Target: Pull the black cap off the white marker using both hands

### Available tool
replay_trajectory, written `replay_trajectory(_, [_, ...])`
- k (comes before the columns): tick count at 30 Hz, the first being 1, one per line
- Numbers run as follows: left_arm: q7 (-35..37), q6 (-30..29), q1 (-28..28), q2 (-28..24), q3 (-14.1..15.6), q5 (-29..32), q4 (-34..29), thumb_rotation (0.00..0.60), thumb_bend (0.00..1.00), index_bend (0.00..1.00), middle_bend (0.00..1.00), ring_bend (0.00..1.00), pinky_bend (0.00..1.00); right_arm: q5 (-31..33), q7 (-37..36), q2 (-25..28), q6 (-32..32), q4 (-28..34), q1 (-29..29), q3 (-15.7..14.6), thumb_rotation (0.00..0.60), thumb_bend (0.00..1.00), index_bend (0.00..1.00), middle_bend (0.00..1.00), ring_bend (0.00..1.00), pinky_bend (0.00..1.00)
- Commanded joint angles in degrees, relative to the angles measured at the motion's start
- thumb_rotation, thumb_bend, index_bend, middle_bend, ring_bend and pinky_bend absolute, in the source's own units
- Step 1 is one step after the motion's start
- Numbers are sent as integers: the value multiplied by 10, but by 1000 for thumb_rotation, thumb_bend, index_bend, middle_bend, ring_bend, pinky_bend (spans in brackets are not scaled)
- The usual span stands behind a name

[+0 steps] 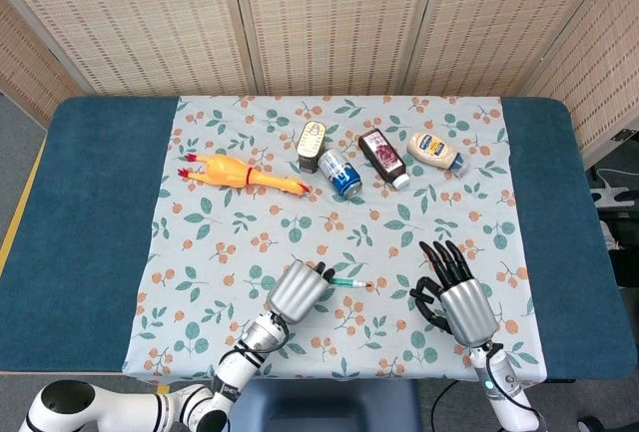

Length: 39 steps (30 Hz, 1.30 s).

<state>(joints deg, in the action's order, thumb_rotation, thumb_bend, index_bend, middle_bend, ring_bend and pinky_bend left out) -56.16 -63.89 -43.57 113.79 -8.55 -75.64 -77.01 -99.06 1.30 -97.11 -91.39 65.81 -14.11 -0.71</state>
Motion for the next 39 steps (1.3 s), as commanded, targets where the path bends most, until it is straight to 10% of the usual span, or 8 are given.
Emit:
replay_trajectory(1, [10, 17, -1, 4, 1, 17, 44, 600, 434, 669, 822, 980, 1000, 23, 13, 4, 40, -7, -10, 11, 600, 253, 627, 35, 0, 0])
replay_trajectory(14, [27, 37, -7, 25, 10, 24, 119, 600, 433, 354, 570, 980, 1000, 63, 46, -22, 123, -37, -34, 19, 600, 257, 445, 36, 0, 0])
replay_trajectory(25, [21, 21, 4, -16, 12, 27, 33, 600, 431, 60, 202, 911, 998, 56, 79, 22, 111, 29, -19, 2, 600, 255, 156, 26, 0, 0])
replay_trajectory(29, [72, -29, 33, -82, 33, -20, -79, 600, 433, 20, 144, 661, 893, 38, 99, 75, 66, 95, 5, -11, 600, 249, 22, 1, 0, 0])
replay_trajectory(33, [194, -95, 89, -204, 95, -98, -198, 600, 431, 10, 119, 244, 517, 40, 159, 176, 24, 212, 47, -31, 600, 248, 0, 0, 0, 0])
replay_trajectory(39, [454, -271, 217, -341, 209, -200, -175, 600, 428, 1, 70, 58, 234, 61, 184, 271, -24, 304, 107, -55, 600, 219, 0, 0, 0, 0])
